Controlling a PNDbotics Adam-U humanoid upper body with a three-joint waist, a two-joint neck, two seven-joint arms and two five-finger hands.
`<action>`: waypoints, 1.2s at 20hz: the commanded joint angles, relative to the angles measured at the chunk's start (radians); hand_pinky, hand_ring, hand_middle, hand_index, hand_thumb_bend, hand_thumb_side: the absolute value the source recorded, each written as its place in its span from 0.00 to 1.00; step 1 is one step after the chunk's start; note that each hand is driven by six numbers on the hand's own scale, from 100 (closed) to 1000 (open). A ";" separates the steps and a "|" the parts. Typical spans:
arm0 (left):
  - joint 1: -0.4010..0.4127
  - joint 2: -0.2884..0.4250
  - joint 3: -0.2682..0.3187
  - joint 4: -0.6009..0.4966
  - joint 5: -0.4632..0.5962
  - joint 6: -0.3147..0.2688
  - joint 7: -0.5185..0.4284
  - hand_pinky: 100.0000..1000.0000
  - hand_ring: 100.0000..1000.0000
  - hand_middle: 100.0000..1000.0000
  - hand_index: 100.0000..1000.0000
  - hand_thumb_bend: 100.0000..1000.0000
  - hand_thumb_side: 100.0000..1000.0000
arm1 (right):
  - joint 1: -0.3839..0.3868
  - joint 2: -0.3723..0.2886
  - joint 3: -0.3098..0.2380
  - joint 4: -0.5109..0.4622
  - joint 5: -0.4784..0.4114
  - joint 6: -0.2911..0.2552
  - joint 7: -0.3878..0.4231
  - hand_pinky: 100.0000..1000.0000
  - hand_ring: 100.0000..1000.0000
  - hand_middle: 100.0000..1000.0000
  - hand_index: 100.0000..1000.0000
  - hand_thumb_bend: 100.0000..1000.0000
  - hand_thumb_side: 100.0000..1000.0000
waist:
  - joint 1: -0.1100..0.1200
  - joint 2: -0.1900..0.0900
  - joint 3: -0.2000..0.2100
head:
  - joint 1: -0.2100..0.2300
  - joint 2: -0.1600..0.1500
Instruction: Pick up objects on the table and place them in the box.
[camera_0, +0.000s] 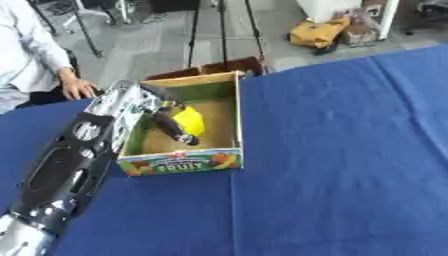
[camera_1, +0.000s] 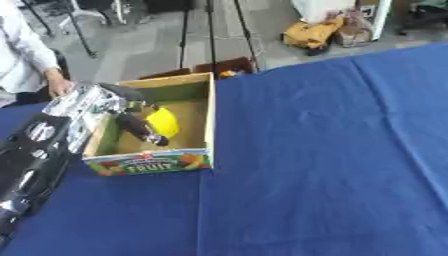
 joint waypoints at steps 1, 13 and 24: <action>-0.028 0.014 0.029 -0.051 0.015 0.001 0.020 0.92 1.00 1.00 1.00 0.50 0.87 | -0.003 -0.015 -0.008 -0.020 -0.006 0.001 0.002 0.55 0.52 0.53 0.61 0.00 0.59 | -0.003 -0.021 0.000 | 0.000 -0.004; 0.133 0.138 0.142 -0.776 0.429 0.209 0.726 0.76 0.95 0.90 1.00 0.00 1.00 | -0.008 0.002 -0.013 -0.020 0.000 -0.004 -0.018 0.55 0.53 0.55 0.61 0.00 0.59 | -0.037 -0.049 0.061 | -0.062 0.095; 0.384 0.055 0.225 -1.044 1.056 0.055 1.286 0.70 0.90 0.81 0.99 0.00 1.00 | -0.120 0.142 0.002 -0.020 0.074 -0.098 -0.028 0.59 0.63 0.66 0.75 0.00 0.81 | -0.097 -0.104 0.150 | -0.126 0.177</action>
